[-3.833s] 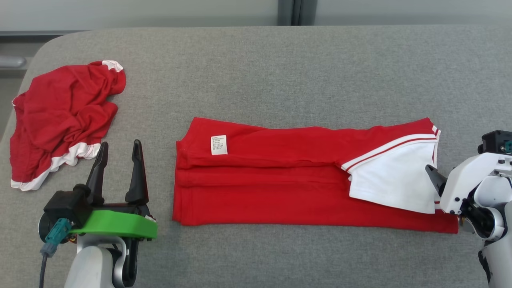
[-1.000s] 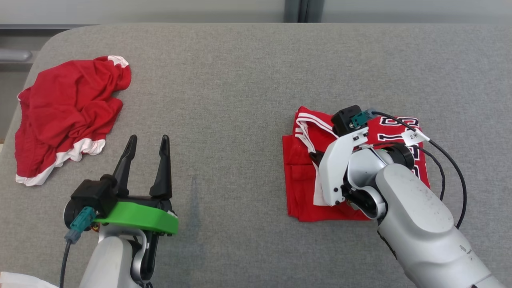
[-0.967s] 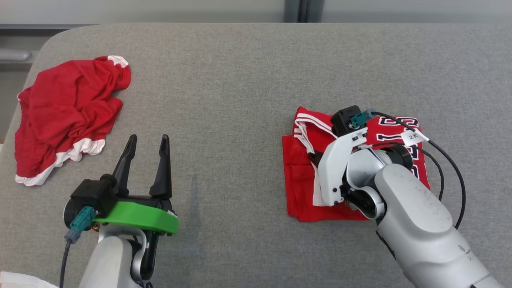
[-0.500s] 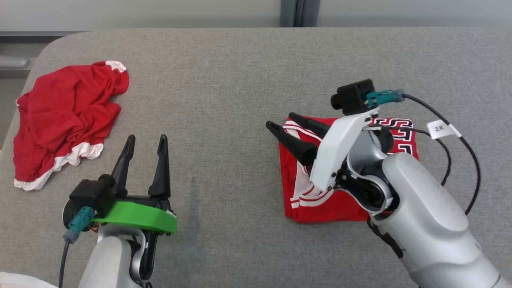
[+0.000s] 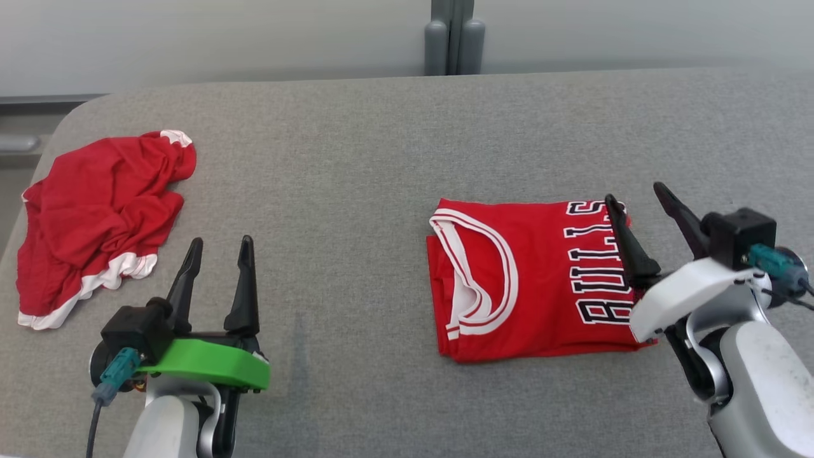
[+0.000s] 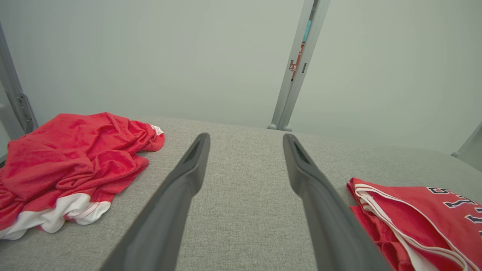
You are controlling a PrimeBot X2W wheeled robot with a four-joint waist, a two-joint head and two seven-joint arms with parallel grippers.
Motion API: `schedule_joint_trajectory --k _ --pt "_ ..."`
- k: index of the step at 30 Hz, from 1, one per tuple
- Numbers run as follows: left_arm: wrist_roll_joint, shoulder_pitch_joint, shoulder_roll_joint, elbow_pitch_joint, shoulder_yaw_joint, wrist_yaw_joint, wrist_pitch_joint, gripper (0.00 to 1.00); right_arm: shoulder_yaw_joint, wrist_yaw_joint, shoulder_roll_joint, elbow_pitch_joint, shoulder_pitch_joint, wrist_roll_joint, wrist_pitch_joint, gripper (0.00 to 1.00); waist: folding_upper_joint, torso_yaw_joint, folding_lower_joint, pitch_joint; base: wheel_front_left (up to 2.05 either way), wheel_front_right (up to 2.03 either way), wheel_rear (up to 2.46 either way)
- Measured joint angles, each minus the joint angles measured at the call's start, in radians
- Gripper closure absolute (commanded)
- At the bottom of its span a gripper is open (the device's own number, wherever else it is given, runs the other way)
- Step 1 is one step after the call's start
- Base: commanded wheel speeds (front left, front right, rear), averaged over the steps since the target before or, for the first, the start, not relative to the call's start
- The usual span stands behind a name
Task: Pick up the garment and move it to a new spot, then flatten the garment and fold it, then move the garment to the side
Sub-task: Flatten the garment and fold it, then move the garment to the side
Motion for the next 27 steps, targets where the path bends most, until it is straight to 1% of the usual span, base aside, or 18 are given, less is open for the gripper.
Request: schedule_joint_trajectory --k 3,6,13,19,27 --pt "0.005 0.016 0.002 -0.003 0.022 0.000 0.000 0.00 -0.047 0.000 0.039 0.007 0.041 -0.051 -0.054 0.00 0.0000 -0.019 0.0000 -0.014 0.00 0.00 0.00" --pt "0.014 0.037 0.001 -0.005 0.043 0.000 0.000 0.00 -0.075 0.000 0.057 0.019 0.062 -0.095 -0.097 0.00 0.0000 -0.039 0.0000 -0.029 0.00 0.00 0.00" --pt "0.025 0.071 -0.008 -0.003 0.063 0.000 0.000 0.00 -0.079 0.000 0.073 0.068 0.092 -0.111 -0.166 0.00 0.0000 -0.063 0.0000 -0.069 0.00 0.00 0.00" --pt "0.039 0.103 -0.016 0.006 0.077 0.000 0.000 0.00 -0.088 0.000 0.074 0.109 0.096 -0.112 -0.193 0.00 0.0000 -0.069 0.0000 -0.097 0.00 0.00 0.00" --pt "0.045 0.114 -0.024 0.008 0.089 0.000 0.000 0.00 -0.102 0.000 0.079 0.131 0.101 -0.123 -0.191 0.00 0.0000 -0.065 0.0000 -0.114 0.00 0.00 0.00"
